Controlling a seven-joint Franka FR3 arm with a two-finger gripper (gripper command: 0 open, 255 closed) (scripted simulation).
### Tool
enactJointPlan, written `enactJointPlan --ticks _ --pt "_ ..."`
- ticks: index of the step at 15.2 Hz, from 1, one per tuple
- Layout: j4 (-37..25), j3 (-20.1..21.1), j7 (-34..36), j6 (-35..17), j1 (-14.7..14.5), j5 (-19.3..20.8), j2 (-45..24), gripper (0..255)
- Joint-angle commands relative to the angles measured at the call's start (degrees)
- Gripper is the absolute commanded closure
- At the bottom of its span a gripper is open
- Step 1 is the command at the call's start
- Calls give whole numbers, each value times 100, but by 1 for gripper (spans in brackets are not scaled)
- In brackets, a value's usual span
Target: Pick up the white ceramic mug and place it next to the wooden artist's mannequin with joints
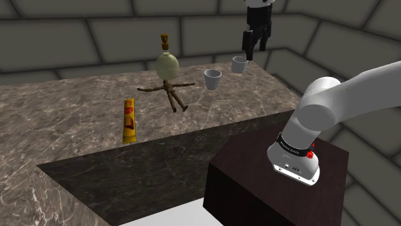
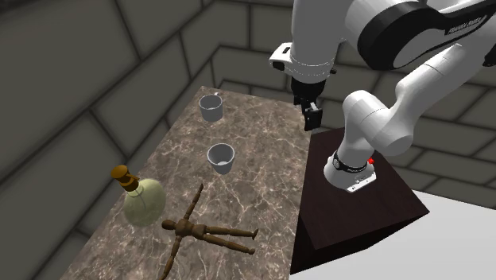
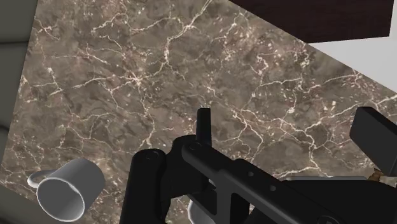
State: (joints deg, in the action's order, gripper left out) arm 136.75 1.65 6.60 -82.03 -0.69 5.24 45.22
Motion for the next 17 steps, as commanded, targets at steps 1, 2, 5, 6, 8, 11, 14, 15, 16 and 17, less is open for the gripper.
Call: enactJointPlan --ticks 1,2,5,6,8,11,14,15,16,17 --pt "0 0 0 0 0 0 0 0" --pt "33 -105 -101 -142 38 84 -94 0" --pt "85 -417 -397 -571 153 316 -420 0" --pt "87 -519 -494 -715 190 386 -544 0" --pt "69 -722 -683 -1003 261 515 -812 0" --pt "-17 -1021 -963 -1427 355 671 -1262 0" --pt "-171 -1306 -1247 -1836 436 773 -1764 0" --pt "-237 -1398 -1343 -1967 460 794 -1942 0" --pt "-311 -1489 -1441 -2095 483 807 -2124 0" --pt "-392 -1578 -1540 -2220 503 813 -2311 0"
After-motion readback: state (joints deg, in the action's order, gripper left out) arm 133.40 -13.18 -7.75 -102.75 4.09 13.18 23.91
